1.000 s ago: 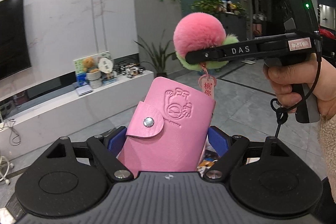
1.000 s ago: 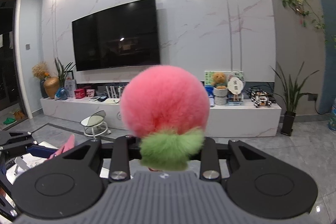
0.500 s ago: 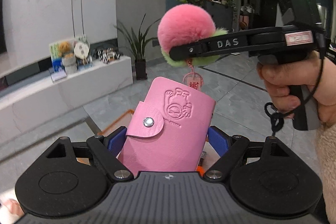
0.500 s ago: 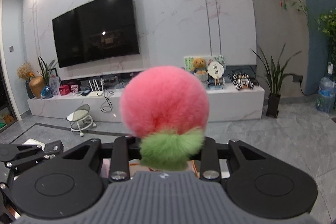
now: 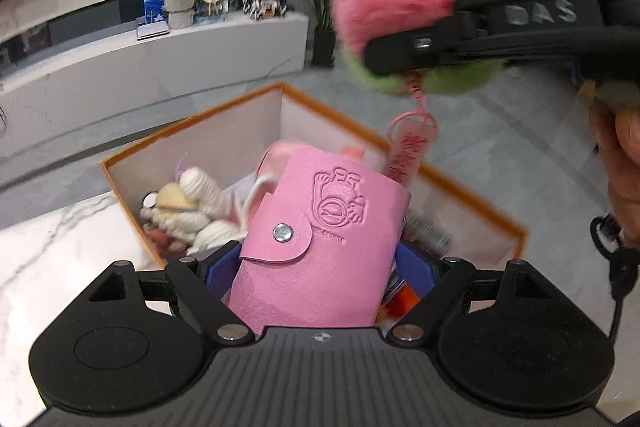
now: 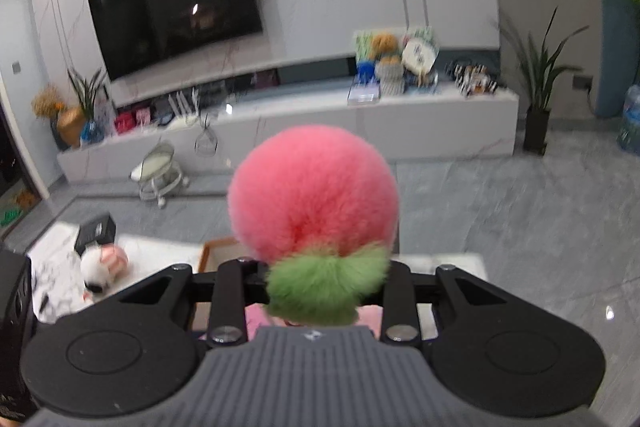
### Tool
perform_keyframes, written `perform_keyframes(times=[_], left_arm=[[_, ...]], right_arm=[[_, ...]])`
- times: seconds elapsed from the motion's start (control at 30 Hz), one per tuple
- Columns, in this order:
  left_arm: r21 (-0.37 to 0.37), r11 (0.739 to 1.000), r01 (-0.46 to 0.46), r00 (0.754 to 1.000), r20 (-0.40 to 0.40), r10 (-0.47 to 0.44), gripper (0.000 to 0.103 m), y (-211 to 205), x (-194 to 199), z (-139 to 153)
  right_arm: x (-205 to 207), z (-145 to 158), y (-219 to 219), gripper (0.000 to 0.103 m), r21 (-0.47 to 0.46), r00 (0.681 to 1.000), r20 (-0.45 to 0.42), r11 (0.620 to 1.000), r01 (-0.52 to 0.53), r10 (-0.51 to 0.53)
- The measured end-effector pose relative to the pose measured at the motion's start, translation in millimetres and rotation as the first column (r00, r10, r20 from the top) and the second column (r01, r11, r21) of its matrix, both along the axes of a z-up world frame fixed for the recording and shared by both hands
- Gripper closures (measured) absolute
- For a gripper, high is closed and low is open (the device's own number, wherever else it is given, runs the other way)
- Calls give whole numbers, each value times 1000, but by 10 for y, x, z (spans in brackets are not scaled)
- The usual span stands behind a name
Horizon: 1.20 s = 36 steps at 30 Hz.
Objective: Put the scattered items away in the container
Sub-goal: 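Open both tools to drop the pompom and wallet into the box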
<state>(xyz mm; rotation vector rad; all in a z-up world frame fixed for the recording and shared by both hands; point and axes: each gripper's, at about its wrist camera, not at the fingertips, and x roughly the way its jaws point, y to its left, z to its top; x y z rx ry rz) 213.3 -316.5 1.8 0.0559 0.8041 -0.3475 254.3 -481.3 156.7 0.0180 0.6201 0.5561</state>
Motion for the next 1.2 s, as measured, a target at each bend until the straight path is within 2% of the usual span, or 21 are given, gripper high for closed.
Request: perform_keyframes(times=[0.1, 0.33, 0.6, 1.2], left_arm=[[56, 998, 30, 999, -15, -29, 5, -66, 10, -112], [204, 978, 53, 999, -5, -53, 5, -204, 6, -328], [197, 978, 65, 997, 15, -70, 4, -177, -110, -272], [162, 984, 68, 995, 63, -79, 4, -154, -260, -30]], right_arm=[[66, -162, 142, 69, -33, 999, -33, 999, -20, 19], [103, -302, 363, 66, -52, 996, -66, 996, -68, 65], [108, -343, 452, 38, -76, 996, -63, 995, -64, 59], [47, -164, 373, 38, -58, 999, -11, 998, -32, 31]])
